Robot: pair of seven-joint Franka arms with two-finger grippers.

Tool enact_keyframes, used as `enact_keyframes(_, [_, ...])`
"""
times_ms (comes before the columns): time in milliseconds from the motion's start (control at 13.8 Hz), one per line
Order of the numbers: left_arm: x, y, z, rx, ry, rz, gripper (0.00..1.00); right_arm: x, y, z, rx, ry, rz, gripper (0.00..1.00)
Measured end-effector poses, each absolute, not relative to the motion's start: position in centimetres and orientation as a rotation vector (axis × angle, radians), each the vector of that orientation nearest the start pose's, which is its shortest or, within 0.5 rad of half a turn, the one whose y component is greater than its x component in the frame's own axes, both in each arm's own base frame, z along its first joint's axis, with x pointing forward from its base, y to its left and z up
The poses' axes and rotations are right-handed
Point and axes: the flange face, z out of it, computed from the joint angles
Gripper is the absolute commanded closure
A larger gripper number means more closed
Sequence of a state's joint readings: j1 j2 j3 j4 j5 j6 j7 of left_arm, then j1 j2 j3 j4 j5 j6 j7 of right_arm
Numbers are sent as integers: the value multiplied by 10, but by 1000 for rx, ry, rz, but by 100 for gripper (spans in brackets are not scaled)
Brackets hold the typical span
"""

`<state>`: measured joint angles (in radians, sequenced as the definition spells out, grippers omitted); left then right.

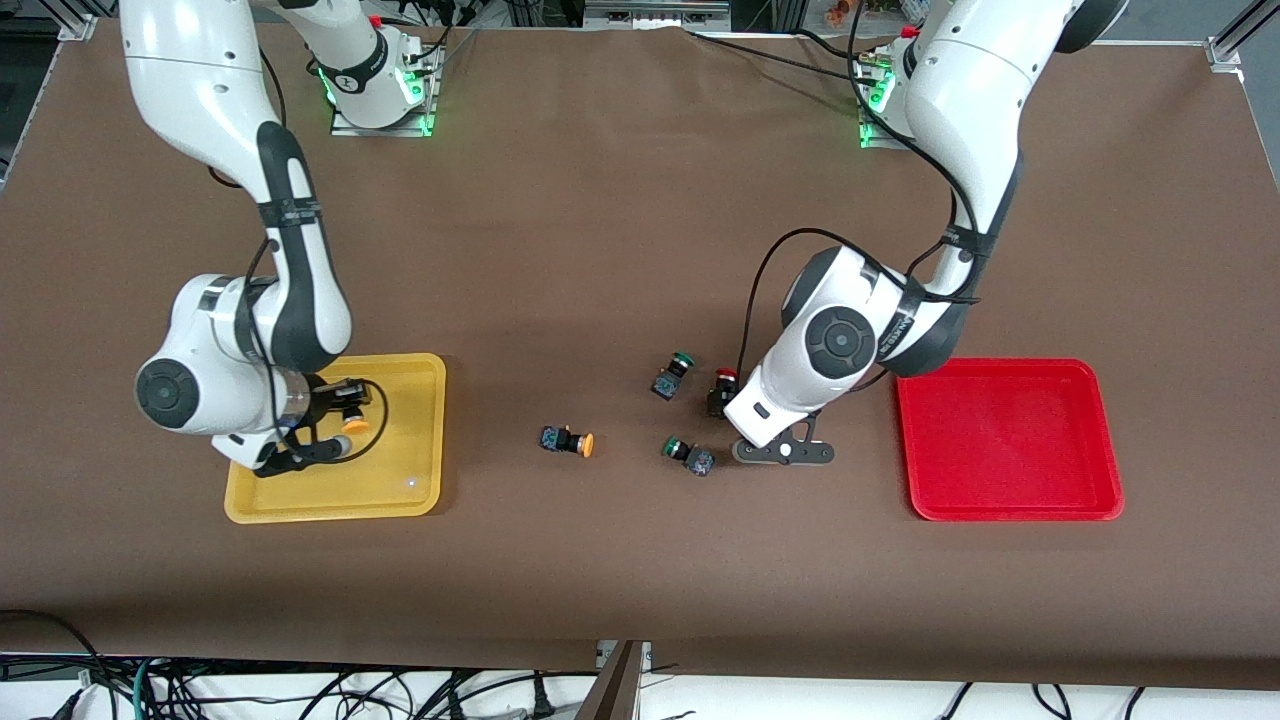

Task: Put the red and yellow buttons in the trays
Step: 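Place the yellow button in the yellow tray while the left gripper grasps red, then grasp the second yellow-capped button with the right gripper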

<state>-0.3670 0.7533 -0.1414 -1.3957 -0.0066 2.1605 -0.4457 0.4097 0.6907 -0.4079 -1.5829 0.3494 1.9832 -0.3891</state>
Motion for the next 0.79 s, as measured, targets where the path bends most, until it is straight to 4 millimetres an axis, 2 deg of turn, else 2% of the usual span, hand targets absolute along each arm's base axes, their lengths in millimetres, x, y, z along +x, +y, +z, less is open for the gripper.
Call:
enact_keyframes(72, [647,-342,260,-3222,62,44,0,669,53,235,-3018,-403,332,23])
enact_keyframes(217, [640,-354,254,-3198,115,41,0,668,52,224,-3021,-402,352,0])
enact_keyframes(361, [632,-364,241,-3188,141,68,0,669,43,217,-3025,-380,358,0])
enact_keyframes(505, [625,-373,221,-3178,147,100,0,675,42,226,-3012,-363,333,0])
enact_keyframes(650, [619,-378,195,-3178,144,115,0,683,58,244,-2995,-374,314,0])
enact_keyframes(794, [616,-380,177,-3174,146,131,0,690,87,262,-3001,-342,290,0])
